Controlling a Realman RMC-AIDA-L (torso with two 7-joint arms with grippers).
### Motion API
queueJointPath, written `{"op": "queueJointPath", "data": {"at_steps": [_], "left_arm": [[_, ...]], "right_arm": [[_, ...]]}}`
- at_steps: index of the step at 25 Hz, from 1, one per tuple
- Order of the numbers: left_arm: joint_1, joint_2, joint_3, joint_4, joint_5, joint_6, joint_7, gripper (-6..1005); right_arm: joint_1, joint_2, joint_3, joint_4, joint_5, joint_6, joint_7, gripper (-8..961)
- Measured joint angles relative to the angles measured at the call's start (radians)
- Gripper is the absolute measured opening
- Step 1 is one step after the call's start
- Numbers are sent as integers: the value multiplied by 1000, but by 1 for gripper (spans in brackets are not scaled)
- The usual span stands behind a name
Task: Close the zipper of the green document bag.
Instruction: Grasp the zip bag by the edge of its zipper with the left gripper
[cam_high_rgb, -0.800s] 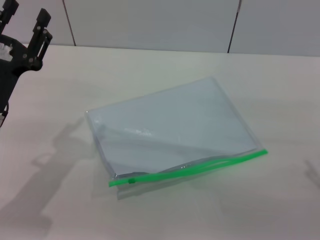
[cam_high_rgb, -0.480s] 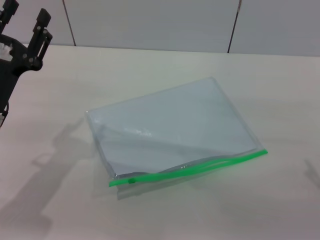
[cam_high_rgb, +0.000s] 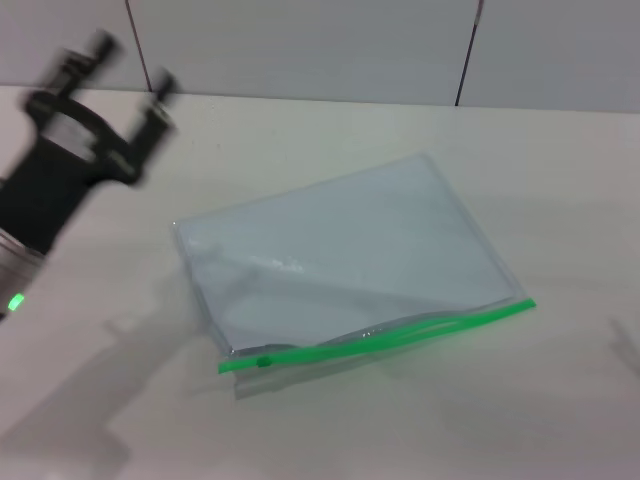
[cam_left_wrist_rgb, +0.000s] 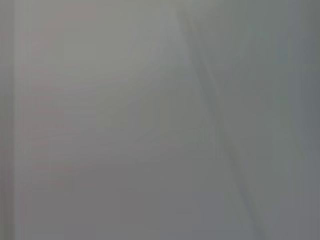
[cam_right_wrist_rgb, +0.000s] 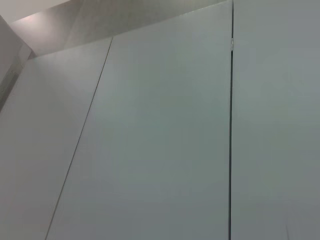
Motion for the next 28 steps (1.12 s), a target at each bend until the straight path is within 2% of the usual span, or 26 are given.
{"op": "queueJointPath", "data": {"at_steps": [6, 12, 16, 22, 25, 28], "left_arm": [[-33, 4, 1, -74, 287, 7, -1, 626], [-33, 30, 1, -104, 509, 9, 4, 627], [-32, 29, 15, -126, 554, 5, 29, 628], [-32, -2, 107, -156, 594, -47, 115, 628], [-43, -4, 156, -153, 595, -54, 140, 627], [-49, -4, 162, -153, 594, -65, 214, 627]], "right_arm": [[0, 0, 0, -5, 2, 0, 0, 865], [0, 0, 0, -5, 3, -8, 0, 863], [-5, -1, 3, -6, 6, -11, 0, 861], [-12, -2, 15, -13, 9, -25, 0, 858], [-14, -2, 18, -31, 27, -83, 0, 857], [-15, -2, 18, -57, 47, -141, 3, 856]]}}
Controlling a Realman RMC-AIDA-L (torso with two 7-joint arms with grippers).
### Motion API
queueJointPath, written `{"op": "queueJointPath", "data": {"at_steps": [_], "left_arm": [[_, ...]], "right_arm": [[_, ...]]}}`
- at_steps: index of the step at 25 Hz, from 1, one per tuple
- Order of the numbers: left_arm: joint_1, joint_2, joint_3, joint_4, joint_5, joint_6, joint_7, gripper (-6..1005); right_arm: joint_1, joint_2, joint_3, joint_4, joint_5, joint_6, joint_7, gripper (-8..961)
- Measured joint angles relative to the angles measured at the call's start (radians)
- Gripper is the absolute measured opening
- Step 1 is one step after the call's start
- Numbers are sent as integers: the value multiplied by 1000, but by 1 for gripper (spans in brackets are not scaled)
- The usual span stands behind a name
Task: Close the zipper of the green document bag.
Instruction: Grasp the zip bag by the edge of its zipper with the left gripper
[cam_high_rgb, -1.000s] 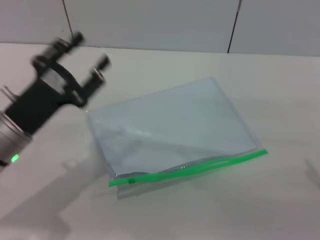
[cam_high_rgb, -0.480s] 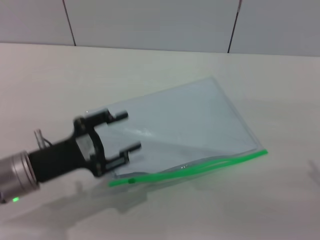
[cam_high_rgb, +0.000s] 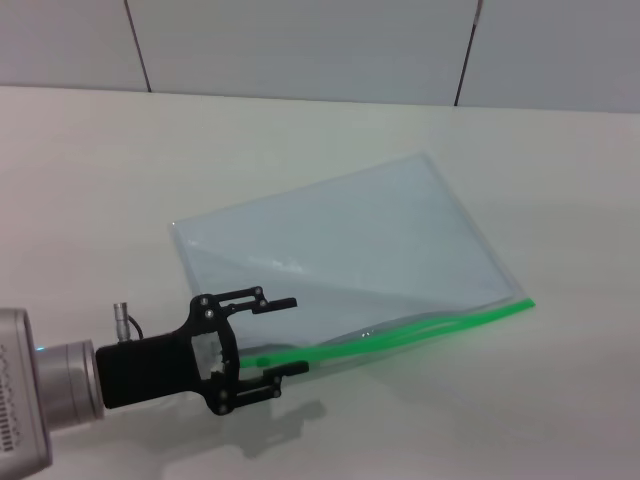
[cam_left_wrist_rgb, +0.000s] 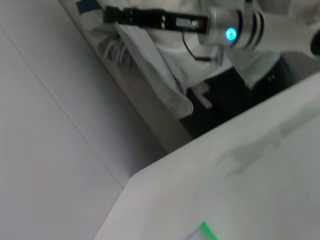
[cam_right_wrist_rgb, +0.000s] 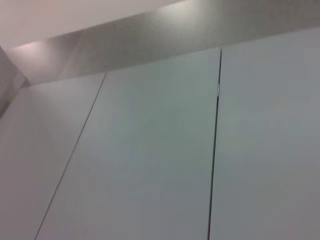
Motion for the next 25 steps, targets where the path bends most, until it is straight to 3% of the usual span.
{"op": "queueJointPath", "data": {"at_steps": [10, 18, 24, 25], "left_arm": [[15, -1, -9, 0, -6, -90, 69, 628], [29, -1, -15, 3, -48, -63, 53, 625], [53, 0, -130, 13, -131, 27, -62, 623], [55, 0, -175, 22, -148, 54, -156, 623]], "right_arm": [[-12, 0, 18, -27, 14, -38, 34, 851], [-22, -2, 27, -30, 15, -49, 34, 847], [-19, -2, 28, -41, 15, -46, 35, 845], [-19, -2, 28, -42, 15, -44, 37, 844]]}}
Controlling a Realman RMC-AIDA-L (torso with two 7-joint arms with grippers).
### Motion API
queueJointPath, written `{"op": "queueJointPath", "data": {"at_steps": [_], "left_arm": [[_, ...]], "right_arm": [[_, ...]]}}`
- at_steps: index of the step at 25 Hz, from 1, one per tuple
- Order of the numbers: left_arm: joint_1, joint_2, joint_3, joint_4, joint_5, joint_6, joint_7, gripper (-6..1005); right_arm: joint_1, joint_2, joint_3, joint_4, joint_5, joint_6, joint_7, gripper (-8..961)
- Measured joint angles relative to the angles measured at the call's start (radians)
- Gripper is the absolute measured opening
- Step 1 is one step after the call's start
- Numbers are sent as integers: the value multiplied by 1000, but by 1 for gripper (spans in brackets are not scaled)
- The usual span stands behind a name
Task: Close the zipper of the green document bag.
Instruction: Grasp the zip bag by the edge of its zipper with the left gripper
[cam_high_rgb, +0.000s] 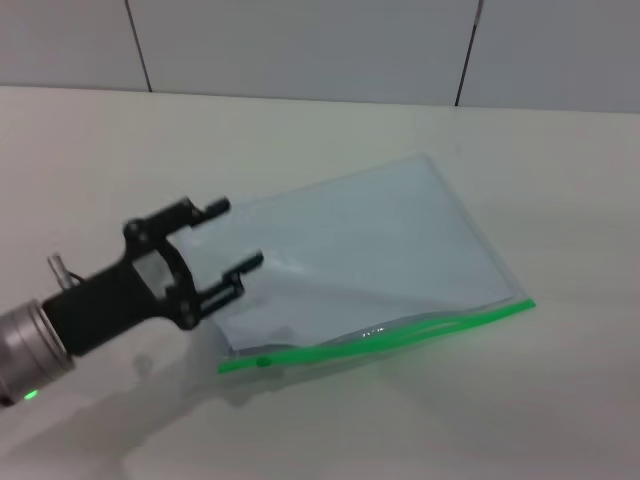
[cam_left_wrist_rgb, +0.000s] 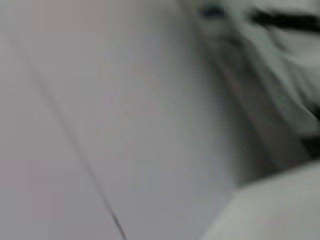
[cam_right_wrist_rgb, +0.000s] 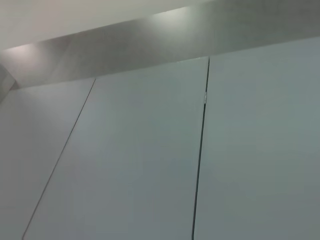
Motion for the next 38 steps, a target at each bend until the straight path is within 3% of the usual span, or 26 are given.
{"op": "queueJointPath", "data": {"at_steps": [3, 6, 8, 11, 18, 27, 38], "left_arm": [[-3, 7, -19, 0, -9, 8, -129, 622], [-5, 28, -15, -7, -11, 3, -244, 622], [-9, 40, -1, -15, -2, -9, -267, 622], [-16, 38, 7, -50, 13, -35, -252, 623], [-14, 11, 7, -83, 43, -43, 29, 623], [15, -4, 4, -78, 190, -83, 408, 619], [32, -4, 5, -75, 228, -106, 448, 616]], "right_arm": [[1, -1, 3, -6, 0, -2, 23, 843], [8, -3, 15, -35, 0, -11, 78, 842], [9, -4, 31, -59, 1, -12, 106, 841], [10, -4, 44, -74, 1, -12, 120, 839], [11, -4, 47, -75, 0, -11, 124, 836], [16, -5, 48, -80, 0, -2, 125, 832], [27, -3, 48, -89, 0, 0, 126, 827]]}}
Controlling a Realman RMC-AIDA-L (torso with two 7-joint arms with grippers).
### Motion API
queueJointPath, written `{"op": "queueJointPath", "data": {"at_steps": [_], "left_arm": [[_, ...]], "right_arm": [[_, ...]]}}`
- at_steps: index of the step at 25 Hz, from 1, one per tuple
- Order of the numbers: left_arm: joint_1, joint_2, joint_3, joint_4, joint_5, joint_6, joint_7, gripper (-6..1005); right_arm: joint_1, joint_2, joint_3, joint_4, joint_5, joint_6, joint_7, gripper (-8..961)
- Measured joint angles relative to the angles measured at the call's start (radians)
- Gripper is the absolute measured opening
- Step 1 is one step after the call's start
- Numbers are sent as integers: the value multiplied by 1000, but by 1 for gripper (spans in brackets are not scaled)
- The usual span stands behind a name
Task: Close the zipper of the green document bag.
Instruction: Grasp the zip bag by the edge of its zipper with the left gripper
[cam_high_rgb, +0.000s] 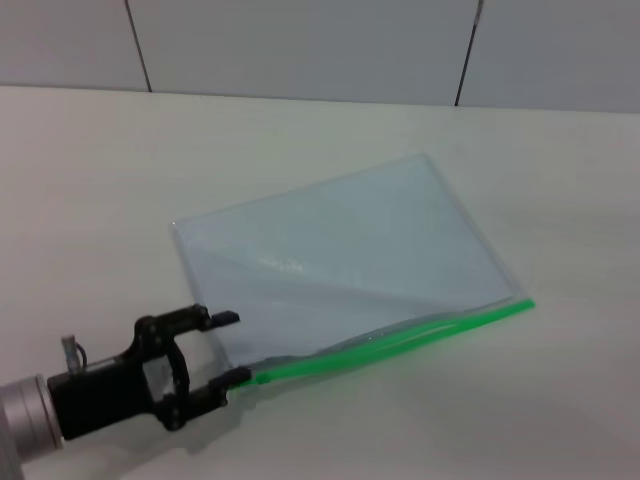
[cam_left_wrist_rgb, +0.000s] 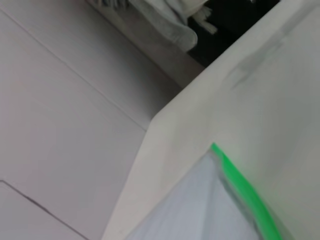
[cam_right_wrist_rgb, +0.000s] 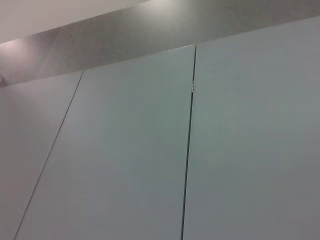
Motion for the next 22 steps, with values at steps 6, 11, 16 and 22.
{"op": "queueJointPath", "data": {"at_steps": [6, 11, 16, 22], "left_arm": [[9, -1, 0, 4, 25, -2, 31, 618], [16, -3, 0, 27, 40, 3, 55, 619], [22, -3, -1, 50, 48, 20, 71, 622], [26, 2, -24, 43, 39, 4, 85, 622]], "right_arm": [[1, 0, 0, 1, 0, 0, 0, 825], [0, 0, 0, 0, 0, 0, 0, 822], [-1, 1, 0, 0, 0, 0, -1, 820], [-2, 1, 0, 0, 0, 0, -6, 818]]}}
